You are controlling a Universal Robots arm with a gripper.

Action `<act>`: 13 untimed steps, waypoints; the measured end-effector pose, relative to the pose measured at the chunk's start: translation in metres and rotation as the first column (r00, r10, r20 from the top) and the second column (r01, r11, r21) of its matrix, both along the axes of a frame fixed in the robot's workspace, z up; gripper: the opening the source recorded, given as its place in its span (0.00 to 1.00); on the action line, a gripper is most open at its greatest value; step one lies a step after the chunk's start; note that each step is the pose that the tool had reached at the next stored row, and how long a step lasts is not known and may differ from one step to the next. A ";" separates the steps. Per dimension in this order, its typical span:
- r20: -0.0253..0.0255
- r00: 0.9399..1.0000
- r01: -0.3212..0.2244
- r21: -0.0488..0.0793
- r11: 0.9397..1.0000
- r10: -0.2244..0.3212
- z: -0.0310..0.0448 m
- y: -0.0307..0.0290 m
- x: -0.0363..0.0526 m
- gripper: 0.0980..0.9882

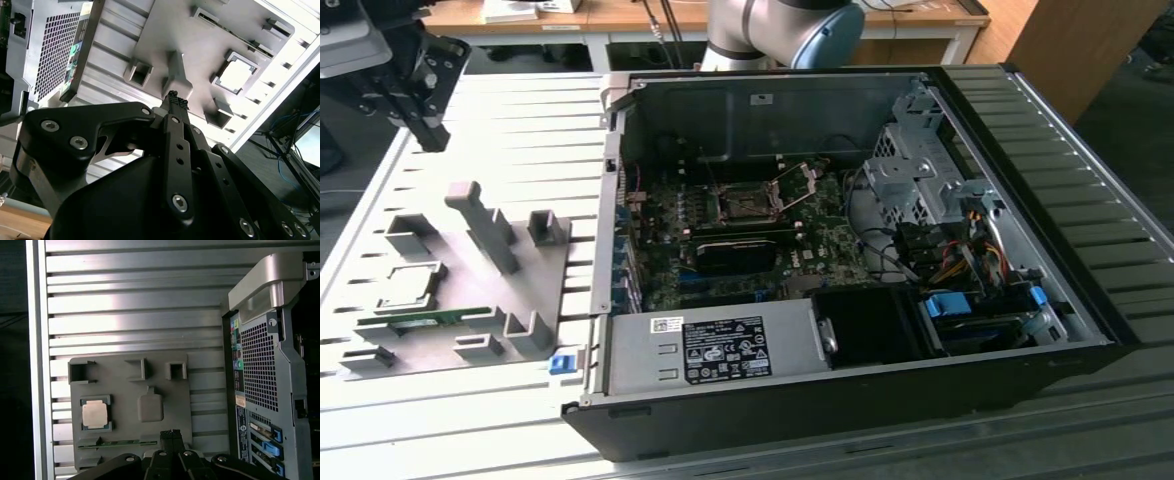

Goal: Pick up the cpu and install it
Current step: 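Reach for the cpu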

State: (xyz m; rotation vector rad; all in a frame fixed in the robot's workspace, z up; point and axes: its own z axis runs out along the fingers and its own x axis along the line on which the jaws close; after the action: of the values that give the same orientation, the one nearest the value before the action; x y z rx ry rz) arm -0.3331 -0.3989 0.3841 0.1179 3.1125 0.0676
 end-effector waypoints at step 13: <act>0.000 1.000 0.000 0.000 1.000 0.000 -0.0010 0.0000 -0.0130 0.01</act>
State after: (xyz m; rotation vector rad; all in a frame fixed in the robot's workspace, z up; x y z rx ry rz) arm -0.3461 -0.3989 0.3831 0.1180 3.1125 0.0677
